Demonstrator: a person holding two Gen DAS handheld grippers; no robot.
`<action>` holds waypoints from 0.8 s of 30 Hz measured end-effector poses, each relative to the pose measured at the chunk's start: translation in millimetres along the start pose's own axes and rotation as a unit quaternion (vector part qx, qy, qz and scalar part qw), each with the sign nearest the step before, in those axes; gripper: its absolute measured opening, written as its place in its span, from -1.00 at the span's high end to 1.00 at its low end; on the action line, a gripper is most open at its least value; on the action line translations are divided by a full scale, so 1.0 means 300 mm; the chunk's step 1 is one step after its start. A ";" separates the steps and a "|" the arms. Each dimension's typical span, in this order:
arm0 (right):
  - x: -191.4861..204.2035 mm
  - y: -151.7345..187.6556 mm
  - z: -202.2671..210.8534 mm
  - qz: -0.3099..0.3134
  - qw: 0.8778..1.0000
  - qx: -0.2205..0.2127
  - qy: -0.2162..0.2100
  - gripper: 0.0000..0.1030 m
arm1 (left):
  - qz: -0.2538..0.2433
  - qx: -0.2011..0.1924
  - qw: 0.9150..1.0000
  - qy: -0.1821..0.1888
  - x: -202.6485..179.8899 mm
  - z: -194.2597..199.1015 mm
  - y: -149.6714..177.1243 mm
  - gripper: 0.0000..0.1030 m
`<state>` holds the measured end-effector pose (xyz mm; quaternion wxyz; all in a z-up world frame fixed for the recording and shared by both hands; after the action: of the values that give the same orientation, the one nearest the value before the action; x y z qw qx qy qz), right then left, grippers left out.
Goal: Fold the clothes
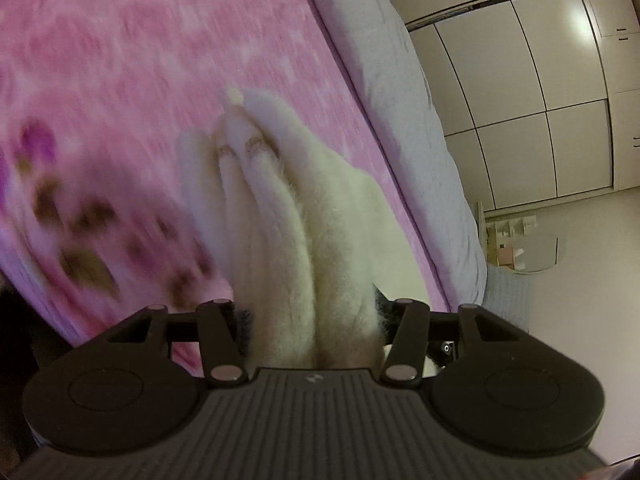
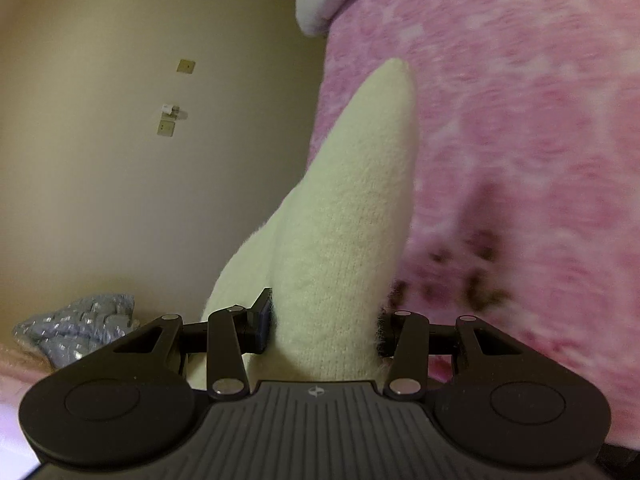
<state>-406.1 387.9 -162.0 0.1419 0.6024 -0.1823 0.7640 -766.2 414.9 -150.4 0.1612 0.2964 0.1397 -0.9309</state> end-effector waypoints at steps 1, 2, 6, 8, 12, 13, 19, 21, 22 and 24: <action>0.008 -0.003 -0.082 0.000 1.000 -0.005 -0.001 0.13 | -0.010 0.006 1.000 0.002 0.058 0.000 -0.104 0.10; 0.016 -0.004 -0.163 0.000 1.000 -0.012 -0.001 0.13 | -0.018 0.011 1.000 0.002 0.100 0.002 -0.190 0.10; 0.041 -0.005 -0.498 -0.010 0.998 -0.062 0.006 0.13 | -0.060 0.031 0.998 -0.004 0.230 0.007 -0.556 0.10; 0.059 -0.043 -0.656 -0.012 0.997 -0.081 0.006 0.14 | -0.083 0.039 0.996 -0.006 0.271 0.011 -0.726 0.10; 0.094 -0.145 -0.902 0.008 0.994 -0.113 0.000 0.14 | -0.121 0.030 0.992 0.009 0.334 -0.003 -1.010 0.10; 0.095 -0.174 -0.955 0.016 0.993 -0.119 -0.001 0.14 | -0.129 0.025 0.991 0.016 0.349 -0.017 -1.069 0.10; 0.022 -0.298 -1.200 0.063 0.987 -0.146 0.001 0.13 | -0.161 0.013 0.986 0.039 0.469 -0.170 -1.287 0.09; -0.054 -0.312 -1.267 0.069 0.986 -0.150 0.007 0.13 | -0.175 0.012 0.984 0.035 0.525 -0.244 -1.320 0.09; -0.102 -0.312 -1.304 0.062 0.987 -0.150 0.011 0.13 | -0.182 0.015 0.983 0.030 0.563 -0.288 -1.331 0.09; -0.198 -0.311 -1.377 0.047 0.987 -0.150 0.020 0.13 | -0.193 0.024 0.981 0.011 0.650 -0.389 -1.351 0.07</action>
<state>-710.2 657.1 -295.6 0.1980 0.5496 -0.3197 0.7460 -1013.0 782.5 -291.8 -0.0303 0.2780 0.1737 -0.9442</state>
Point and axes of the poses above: each gripper's, at about its wrist camera, not at the fingertips, and z roughly against the way its jaws point, x to its left, y to its underside, the point moved 3 cm from there along -z, roughly the way its jaws point, and after that the axes turned 14 degrees about -y, right-handed, at the moved point
